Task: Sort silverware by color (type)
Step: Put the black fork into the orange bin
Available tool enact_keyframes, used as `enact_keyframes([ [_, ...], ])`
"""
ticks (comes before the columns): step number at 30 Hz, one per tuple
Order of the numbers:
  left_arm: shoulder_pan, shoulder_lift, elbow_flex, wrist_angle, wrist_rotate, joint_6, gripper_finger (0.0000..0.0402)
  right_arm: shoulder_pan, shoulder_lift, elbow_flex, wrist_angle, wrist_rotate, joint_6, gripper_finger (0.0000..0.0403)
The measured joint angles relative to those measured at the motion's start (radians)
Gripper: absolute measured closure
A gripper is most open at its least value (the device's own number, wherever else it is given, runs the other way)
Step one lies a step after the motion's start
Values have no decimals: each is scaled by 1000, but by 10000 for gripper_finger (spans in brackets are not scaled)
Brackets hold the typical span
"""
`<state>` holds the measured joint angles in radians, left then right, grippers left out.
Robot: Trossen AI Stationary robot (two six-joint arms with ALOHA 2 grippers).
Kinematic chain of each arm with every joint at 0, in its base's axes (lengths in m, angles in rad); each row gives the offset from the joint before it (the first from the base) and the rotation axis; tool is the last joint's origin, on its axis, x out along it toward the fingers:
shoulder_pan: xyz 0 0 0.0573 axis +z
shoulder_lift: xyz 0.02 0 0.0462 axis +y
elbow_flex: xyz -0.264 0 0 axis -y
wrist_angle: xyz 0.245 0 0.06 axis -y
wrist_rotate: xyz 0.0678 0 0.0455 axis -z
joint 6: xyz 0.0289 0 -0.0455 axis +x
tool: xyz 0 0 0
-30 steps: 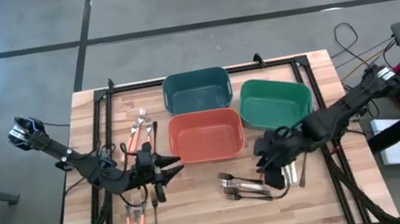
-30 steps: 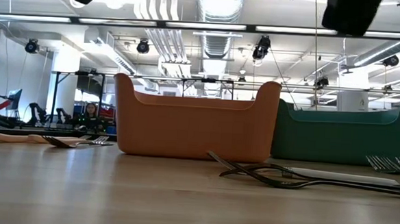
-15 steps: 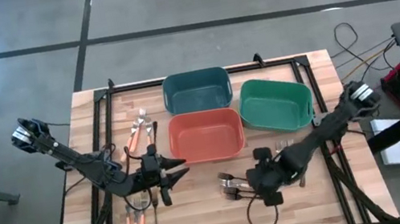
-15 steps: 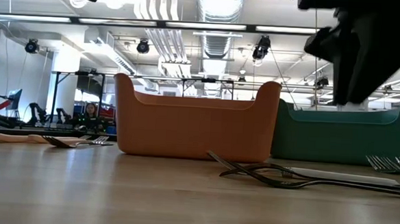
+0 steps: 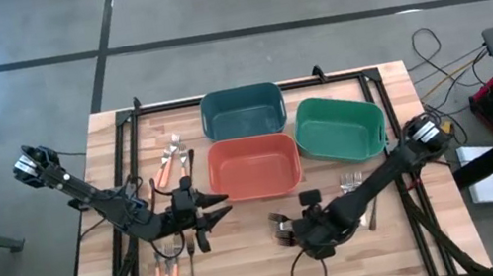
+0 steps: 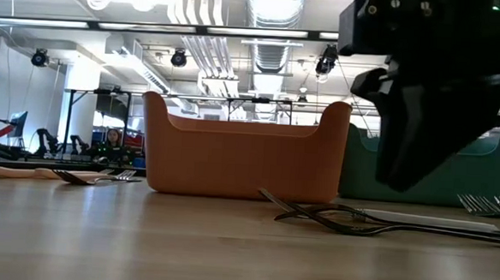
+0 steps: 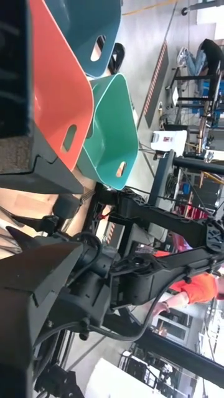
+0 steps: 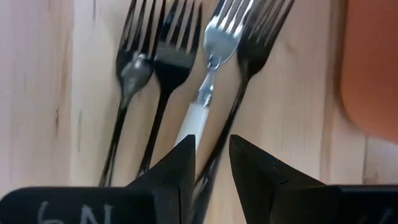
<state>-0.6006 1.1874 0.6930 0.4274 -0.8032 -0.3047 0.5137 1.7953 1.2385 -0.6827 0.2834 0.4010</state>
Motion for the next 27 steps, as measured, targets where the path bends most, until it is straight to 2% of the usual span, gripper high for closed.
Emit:
enact_keyframes([
  [10, 0, -1, 0, 0, 0, 8, 283, -17, 6, -1, 32, 24, -14, 312],
  [15, 0, -1, 0, 0, 0, 8, 283, -17, 6, -2, 47, 102, 29, 312],
  [18, 0, -1, 0, 0, 0, 8, 283, -22, 6, -2, 79, 109, 44, 307],
  [21, 0, -1, 0, 0, 0, 8, 283, -25, 6, -1, 80, 102, 66, 284],
  [27, 0, -1, 0, 0, 0, 8, 283, -26, 6, -2, 90, 110, 95, 209],
])
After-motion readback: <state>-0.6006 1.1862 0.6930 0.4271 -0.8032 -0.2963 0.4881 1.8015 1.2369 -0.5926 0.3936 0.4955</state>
